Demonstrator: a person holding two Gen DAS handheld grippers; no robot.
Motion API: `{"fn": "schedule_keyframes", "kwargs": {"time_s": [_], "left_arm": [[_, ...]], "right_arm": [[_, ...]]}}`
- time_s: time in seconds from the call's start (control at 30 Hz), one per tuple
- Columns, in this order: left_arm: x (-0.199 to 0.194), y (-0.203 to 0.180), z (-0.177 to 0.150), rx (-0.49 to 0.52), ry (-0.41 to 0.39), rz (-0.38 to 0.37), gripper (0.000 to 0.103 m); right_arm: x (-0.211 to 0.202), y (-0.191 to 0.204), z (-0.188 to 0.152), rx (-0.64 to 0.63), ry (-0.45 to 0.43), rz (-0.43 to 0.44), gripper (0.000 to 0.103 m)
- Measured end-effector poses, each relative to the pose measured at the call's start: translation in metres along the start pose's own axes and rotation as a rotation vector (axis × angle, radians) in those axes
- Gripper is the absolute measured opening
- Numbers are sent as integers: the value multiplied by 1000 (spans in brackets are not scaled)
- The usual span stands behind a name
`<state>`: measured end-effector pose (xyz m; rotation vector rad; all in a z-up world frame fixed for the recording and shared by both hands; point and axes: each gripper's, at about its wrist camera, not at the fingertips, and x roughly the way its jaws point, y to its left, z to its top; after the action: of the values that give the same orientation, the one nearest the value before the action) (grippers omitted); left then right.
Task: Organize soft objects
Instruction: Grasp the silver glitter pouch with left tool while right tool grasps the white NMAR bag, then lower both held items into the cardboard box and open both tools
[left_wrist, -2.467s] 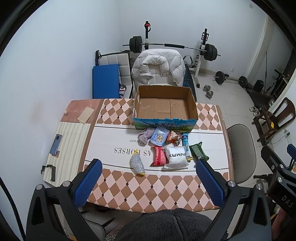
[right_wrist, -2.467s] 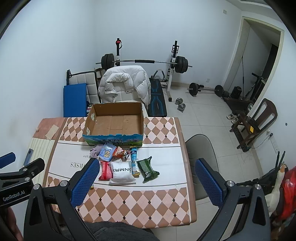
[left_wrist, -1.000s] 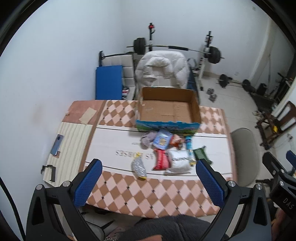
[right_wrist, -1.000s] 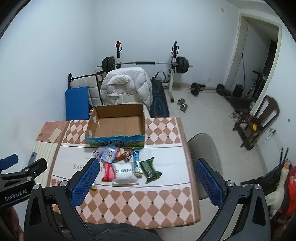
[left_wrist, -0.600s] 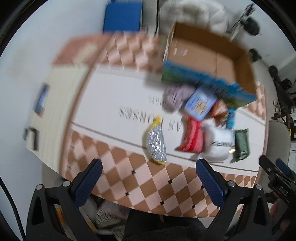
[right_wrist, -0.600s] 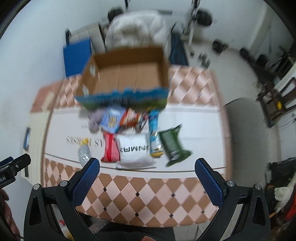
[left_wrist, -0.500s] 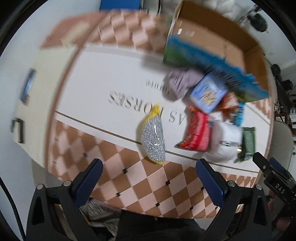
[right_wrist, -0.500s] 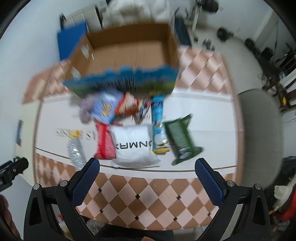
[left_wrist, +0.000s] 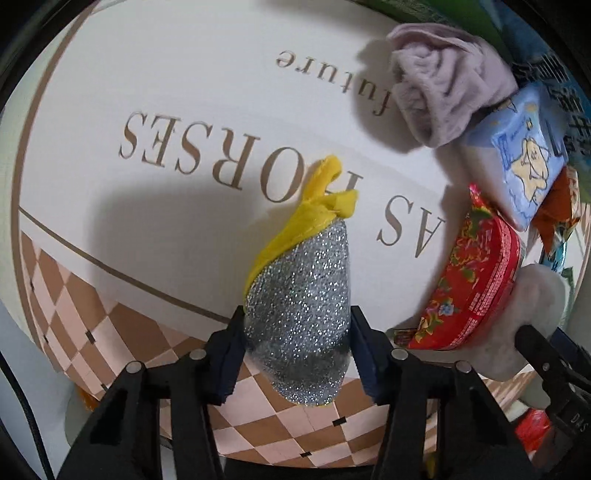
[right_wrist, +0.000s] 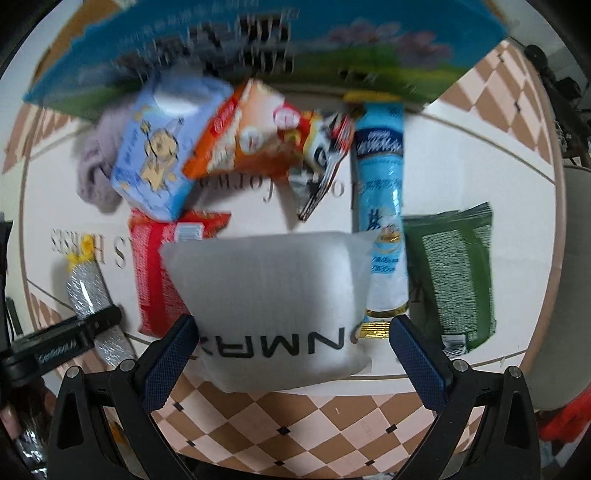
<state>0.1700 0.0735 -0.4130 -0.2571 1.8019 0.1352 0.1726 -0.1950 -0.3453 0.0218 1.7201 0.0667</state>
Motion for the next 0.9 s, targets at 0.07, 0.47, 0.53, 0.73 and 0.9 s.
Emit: {"fn": "schedule_keyframes", "kwargs": {"time_s": [0.07,0.47,0.53,0.73,0.9], "left_arm": [[-2,-3,-7,-6,2,7,48],[-134,-68,-86,59,-220,-44,47],[-168,-83,-81,93,-260,-84,47],[-251,-139,-13,193,-318,-158,47],[-266,-170,97,233,-264,-166,47]], "right_arm": [[6,4,-5,-18,20,35,83],[-42,12,-64,-57,-85,146,62],[-75,6,-67,-57,-131,180,62],[-183,-24,-21,-31,-258,253,62],[-207,-31,64,16,-302,213,62]]}}
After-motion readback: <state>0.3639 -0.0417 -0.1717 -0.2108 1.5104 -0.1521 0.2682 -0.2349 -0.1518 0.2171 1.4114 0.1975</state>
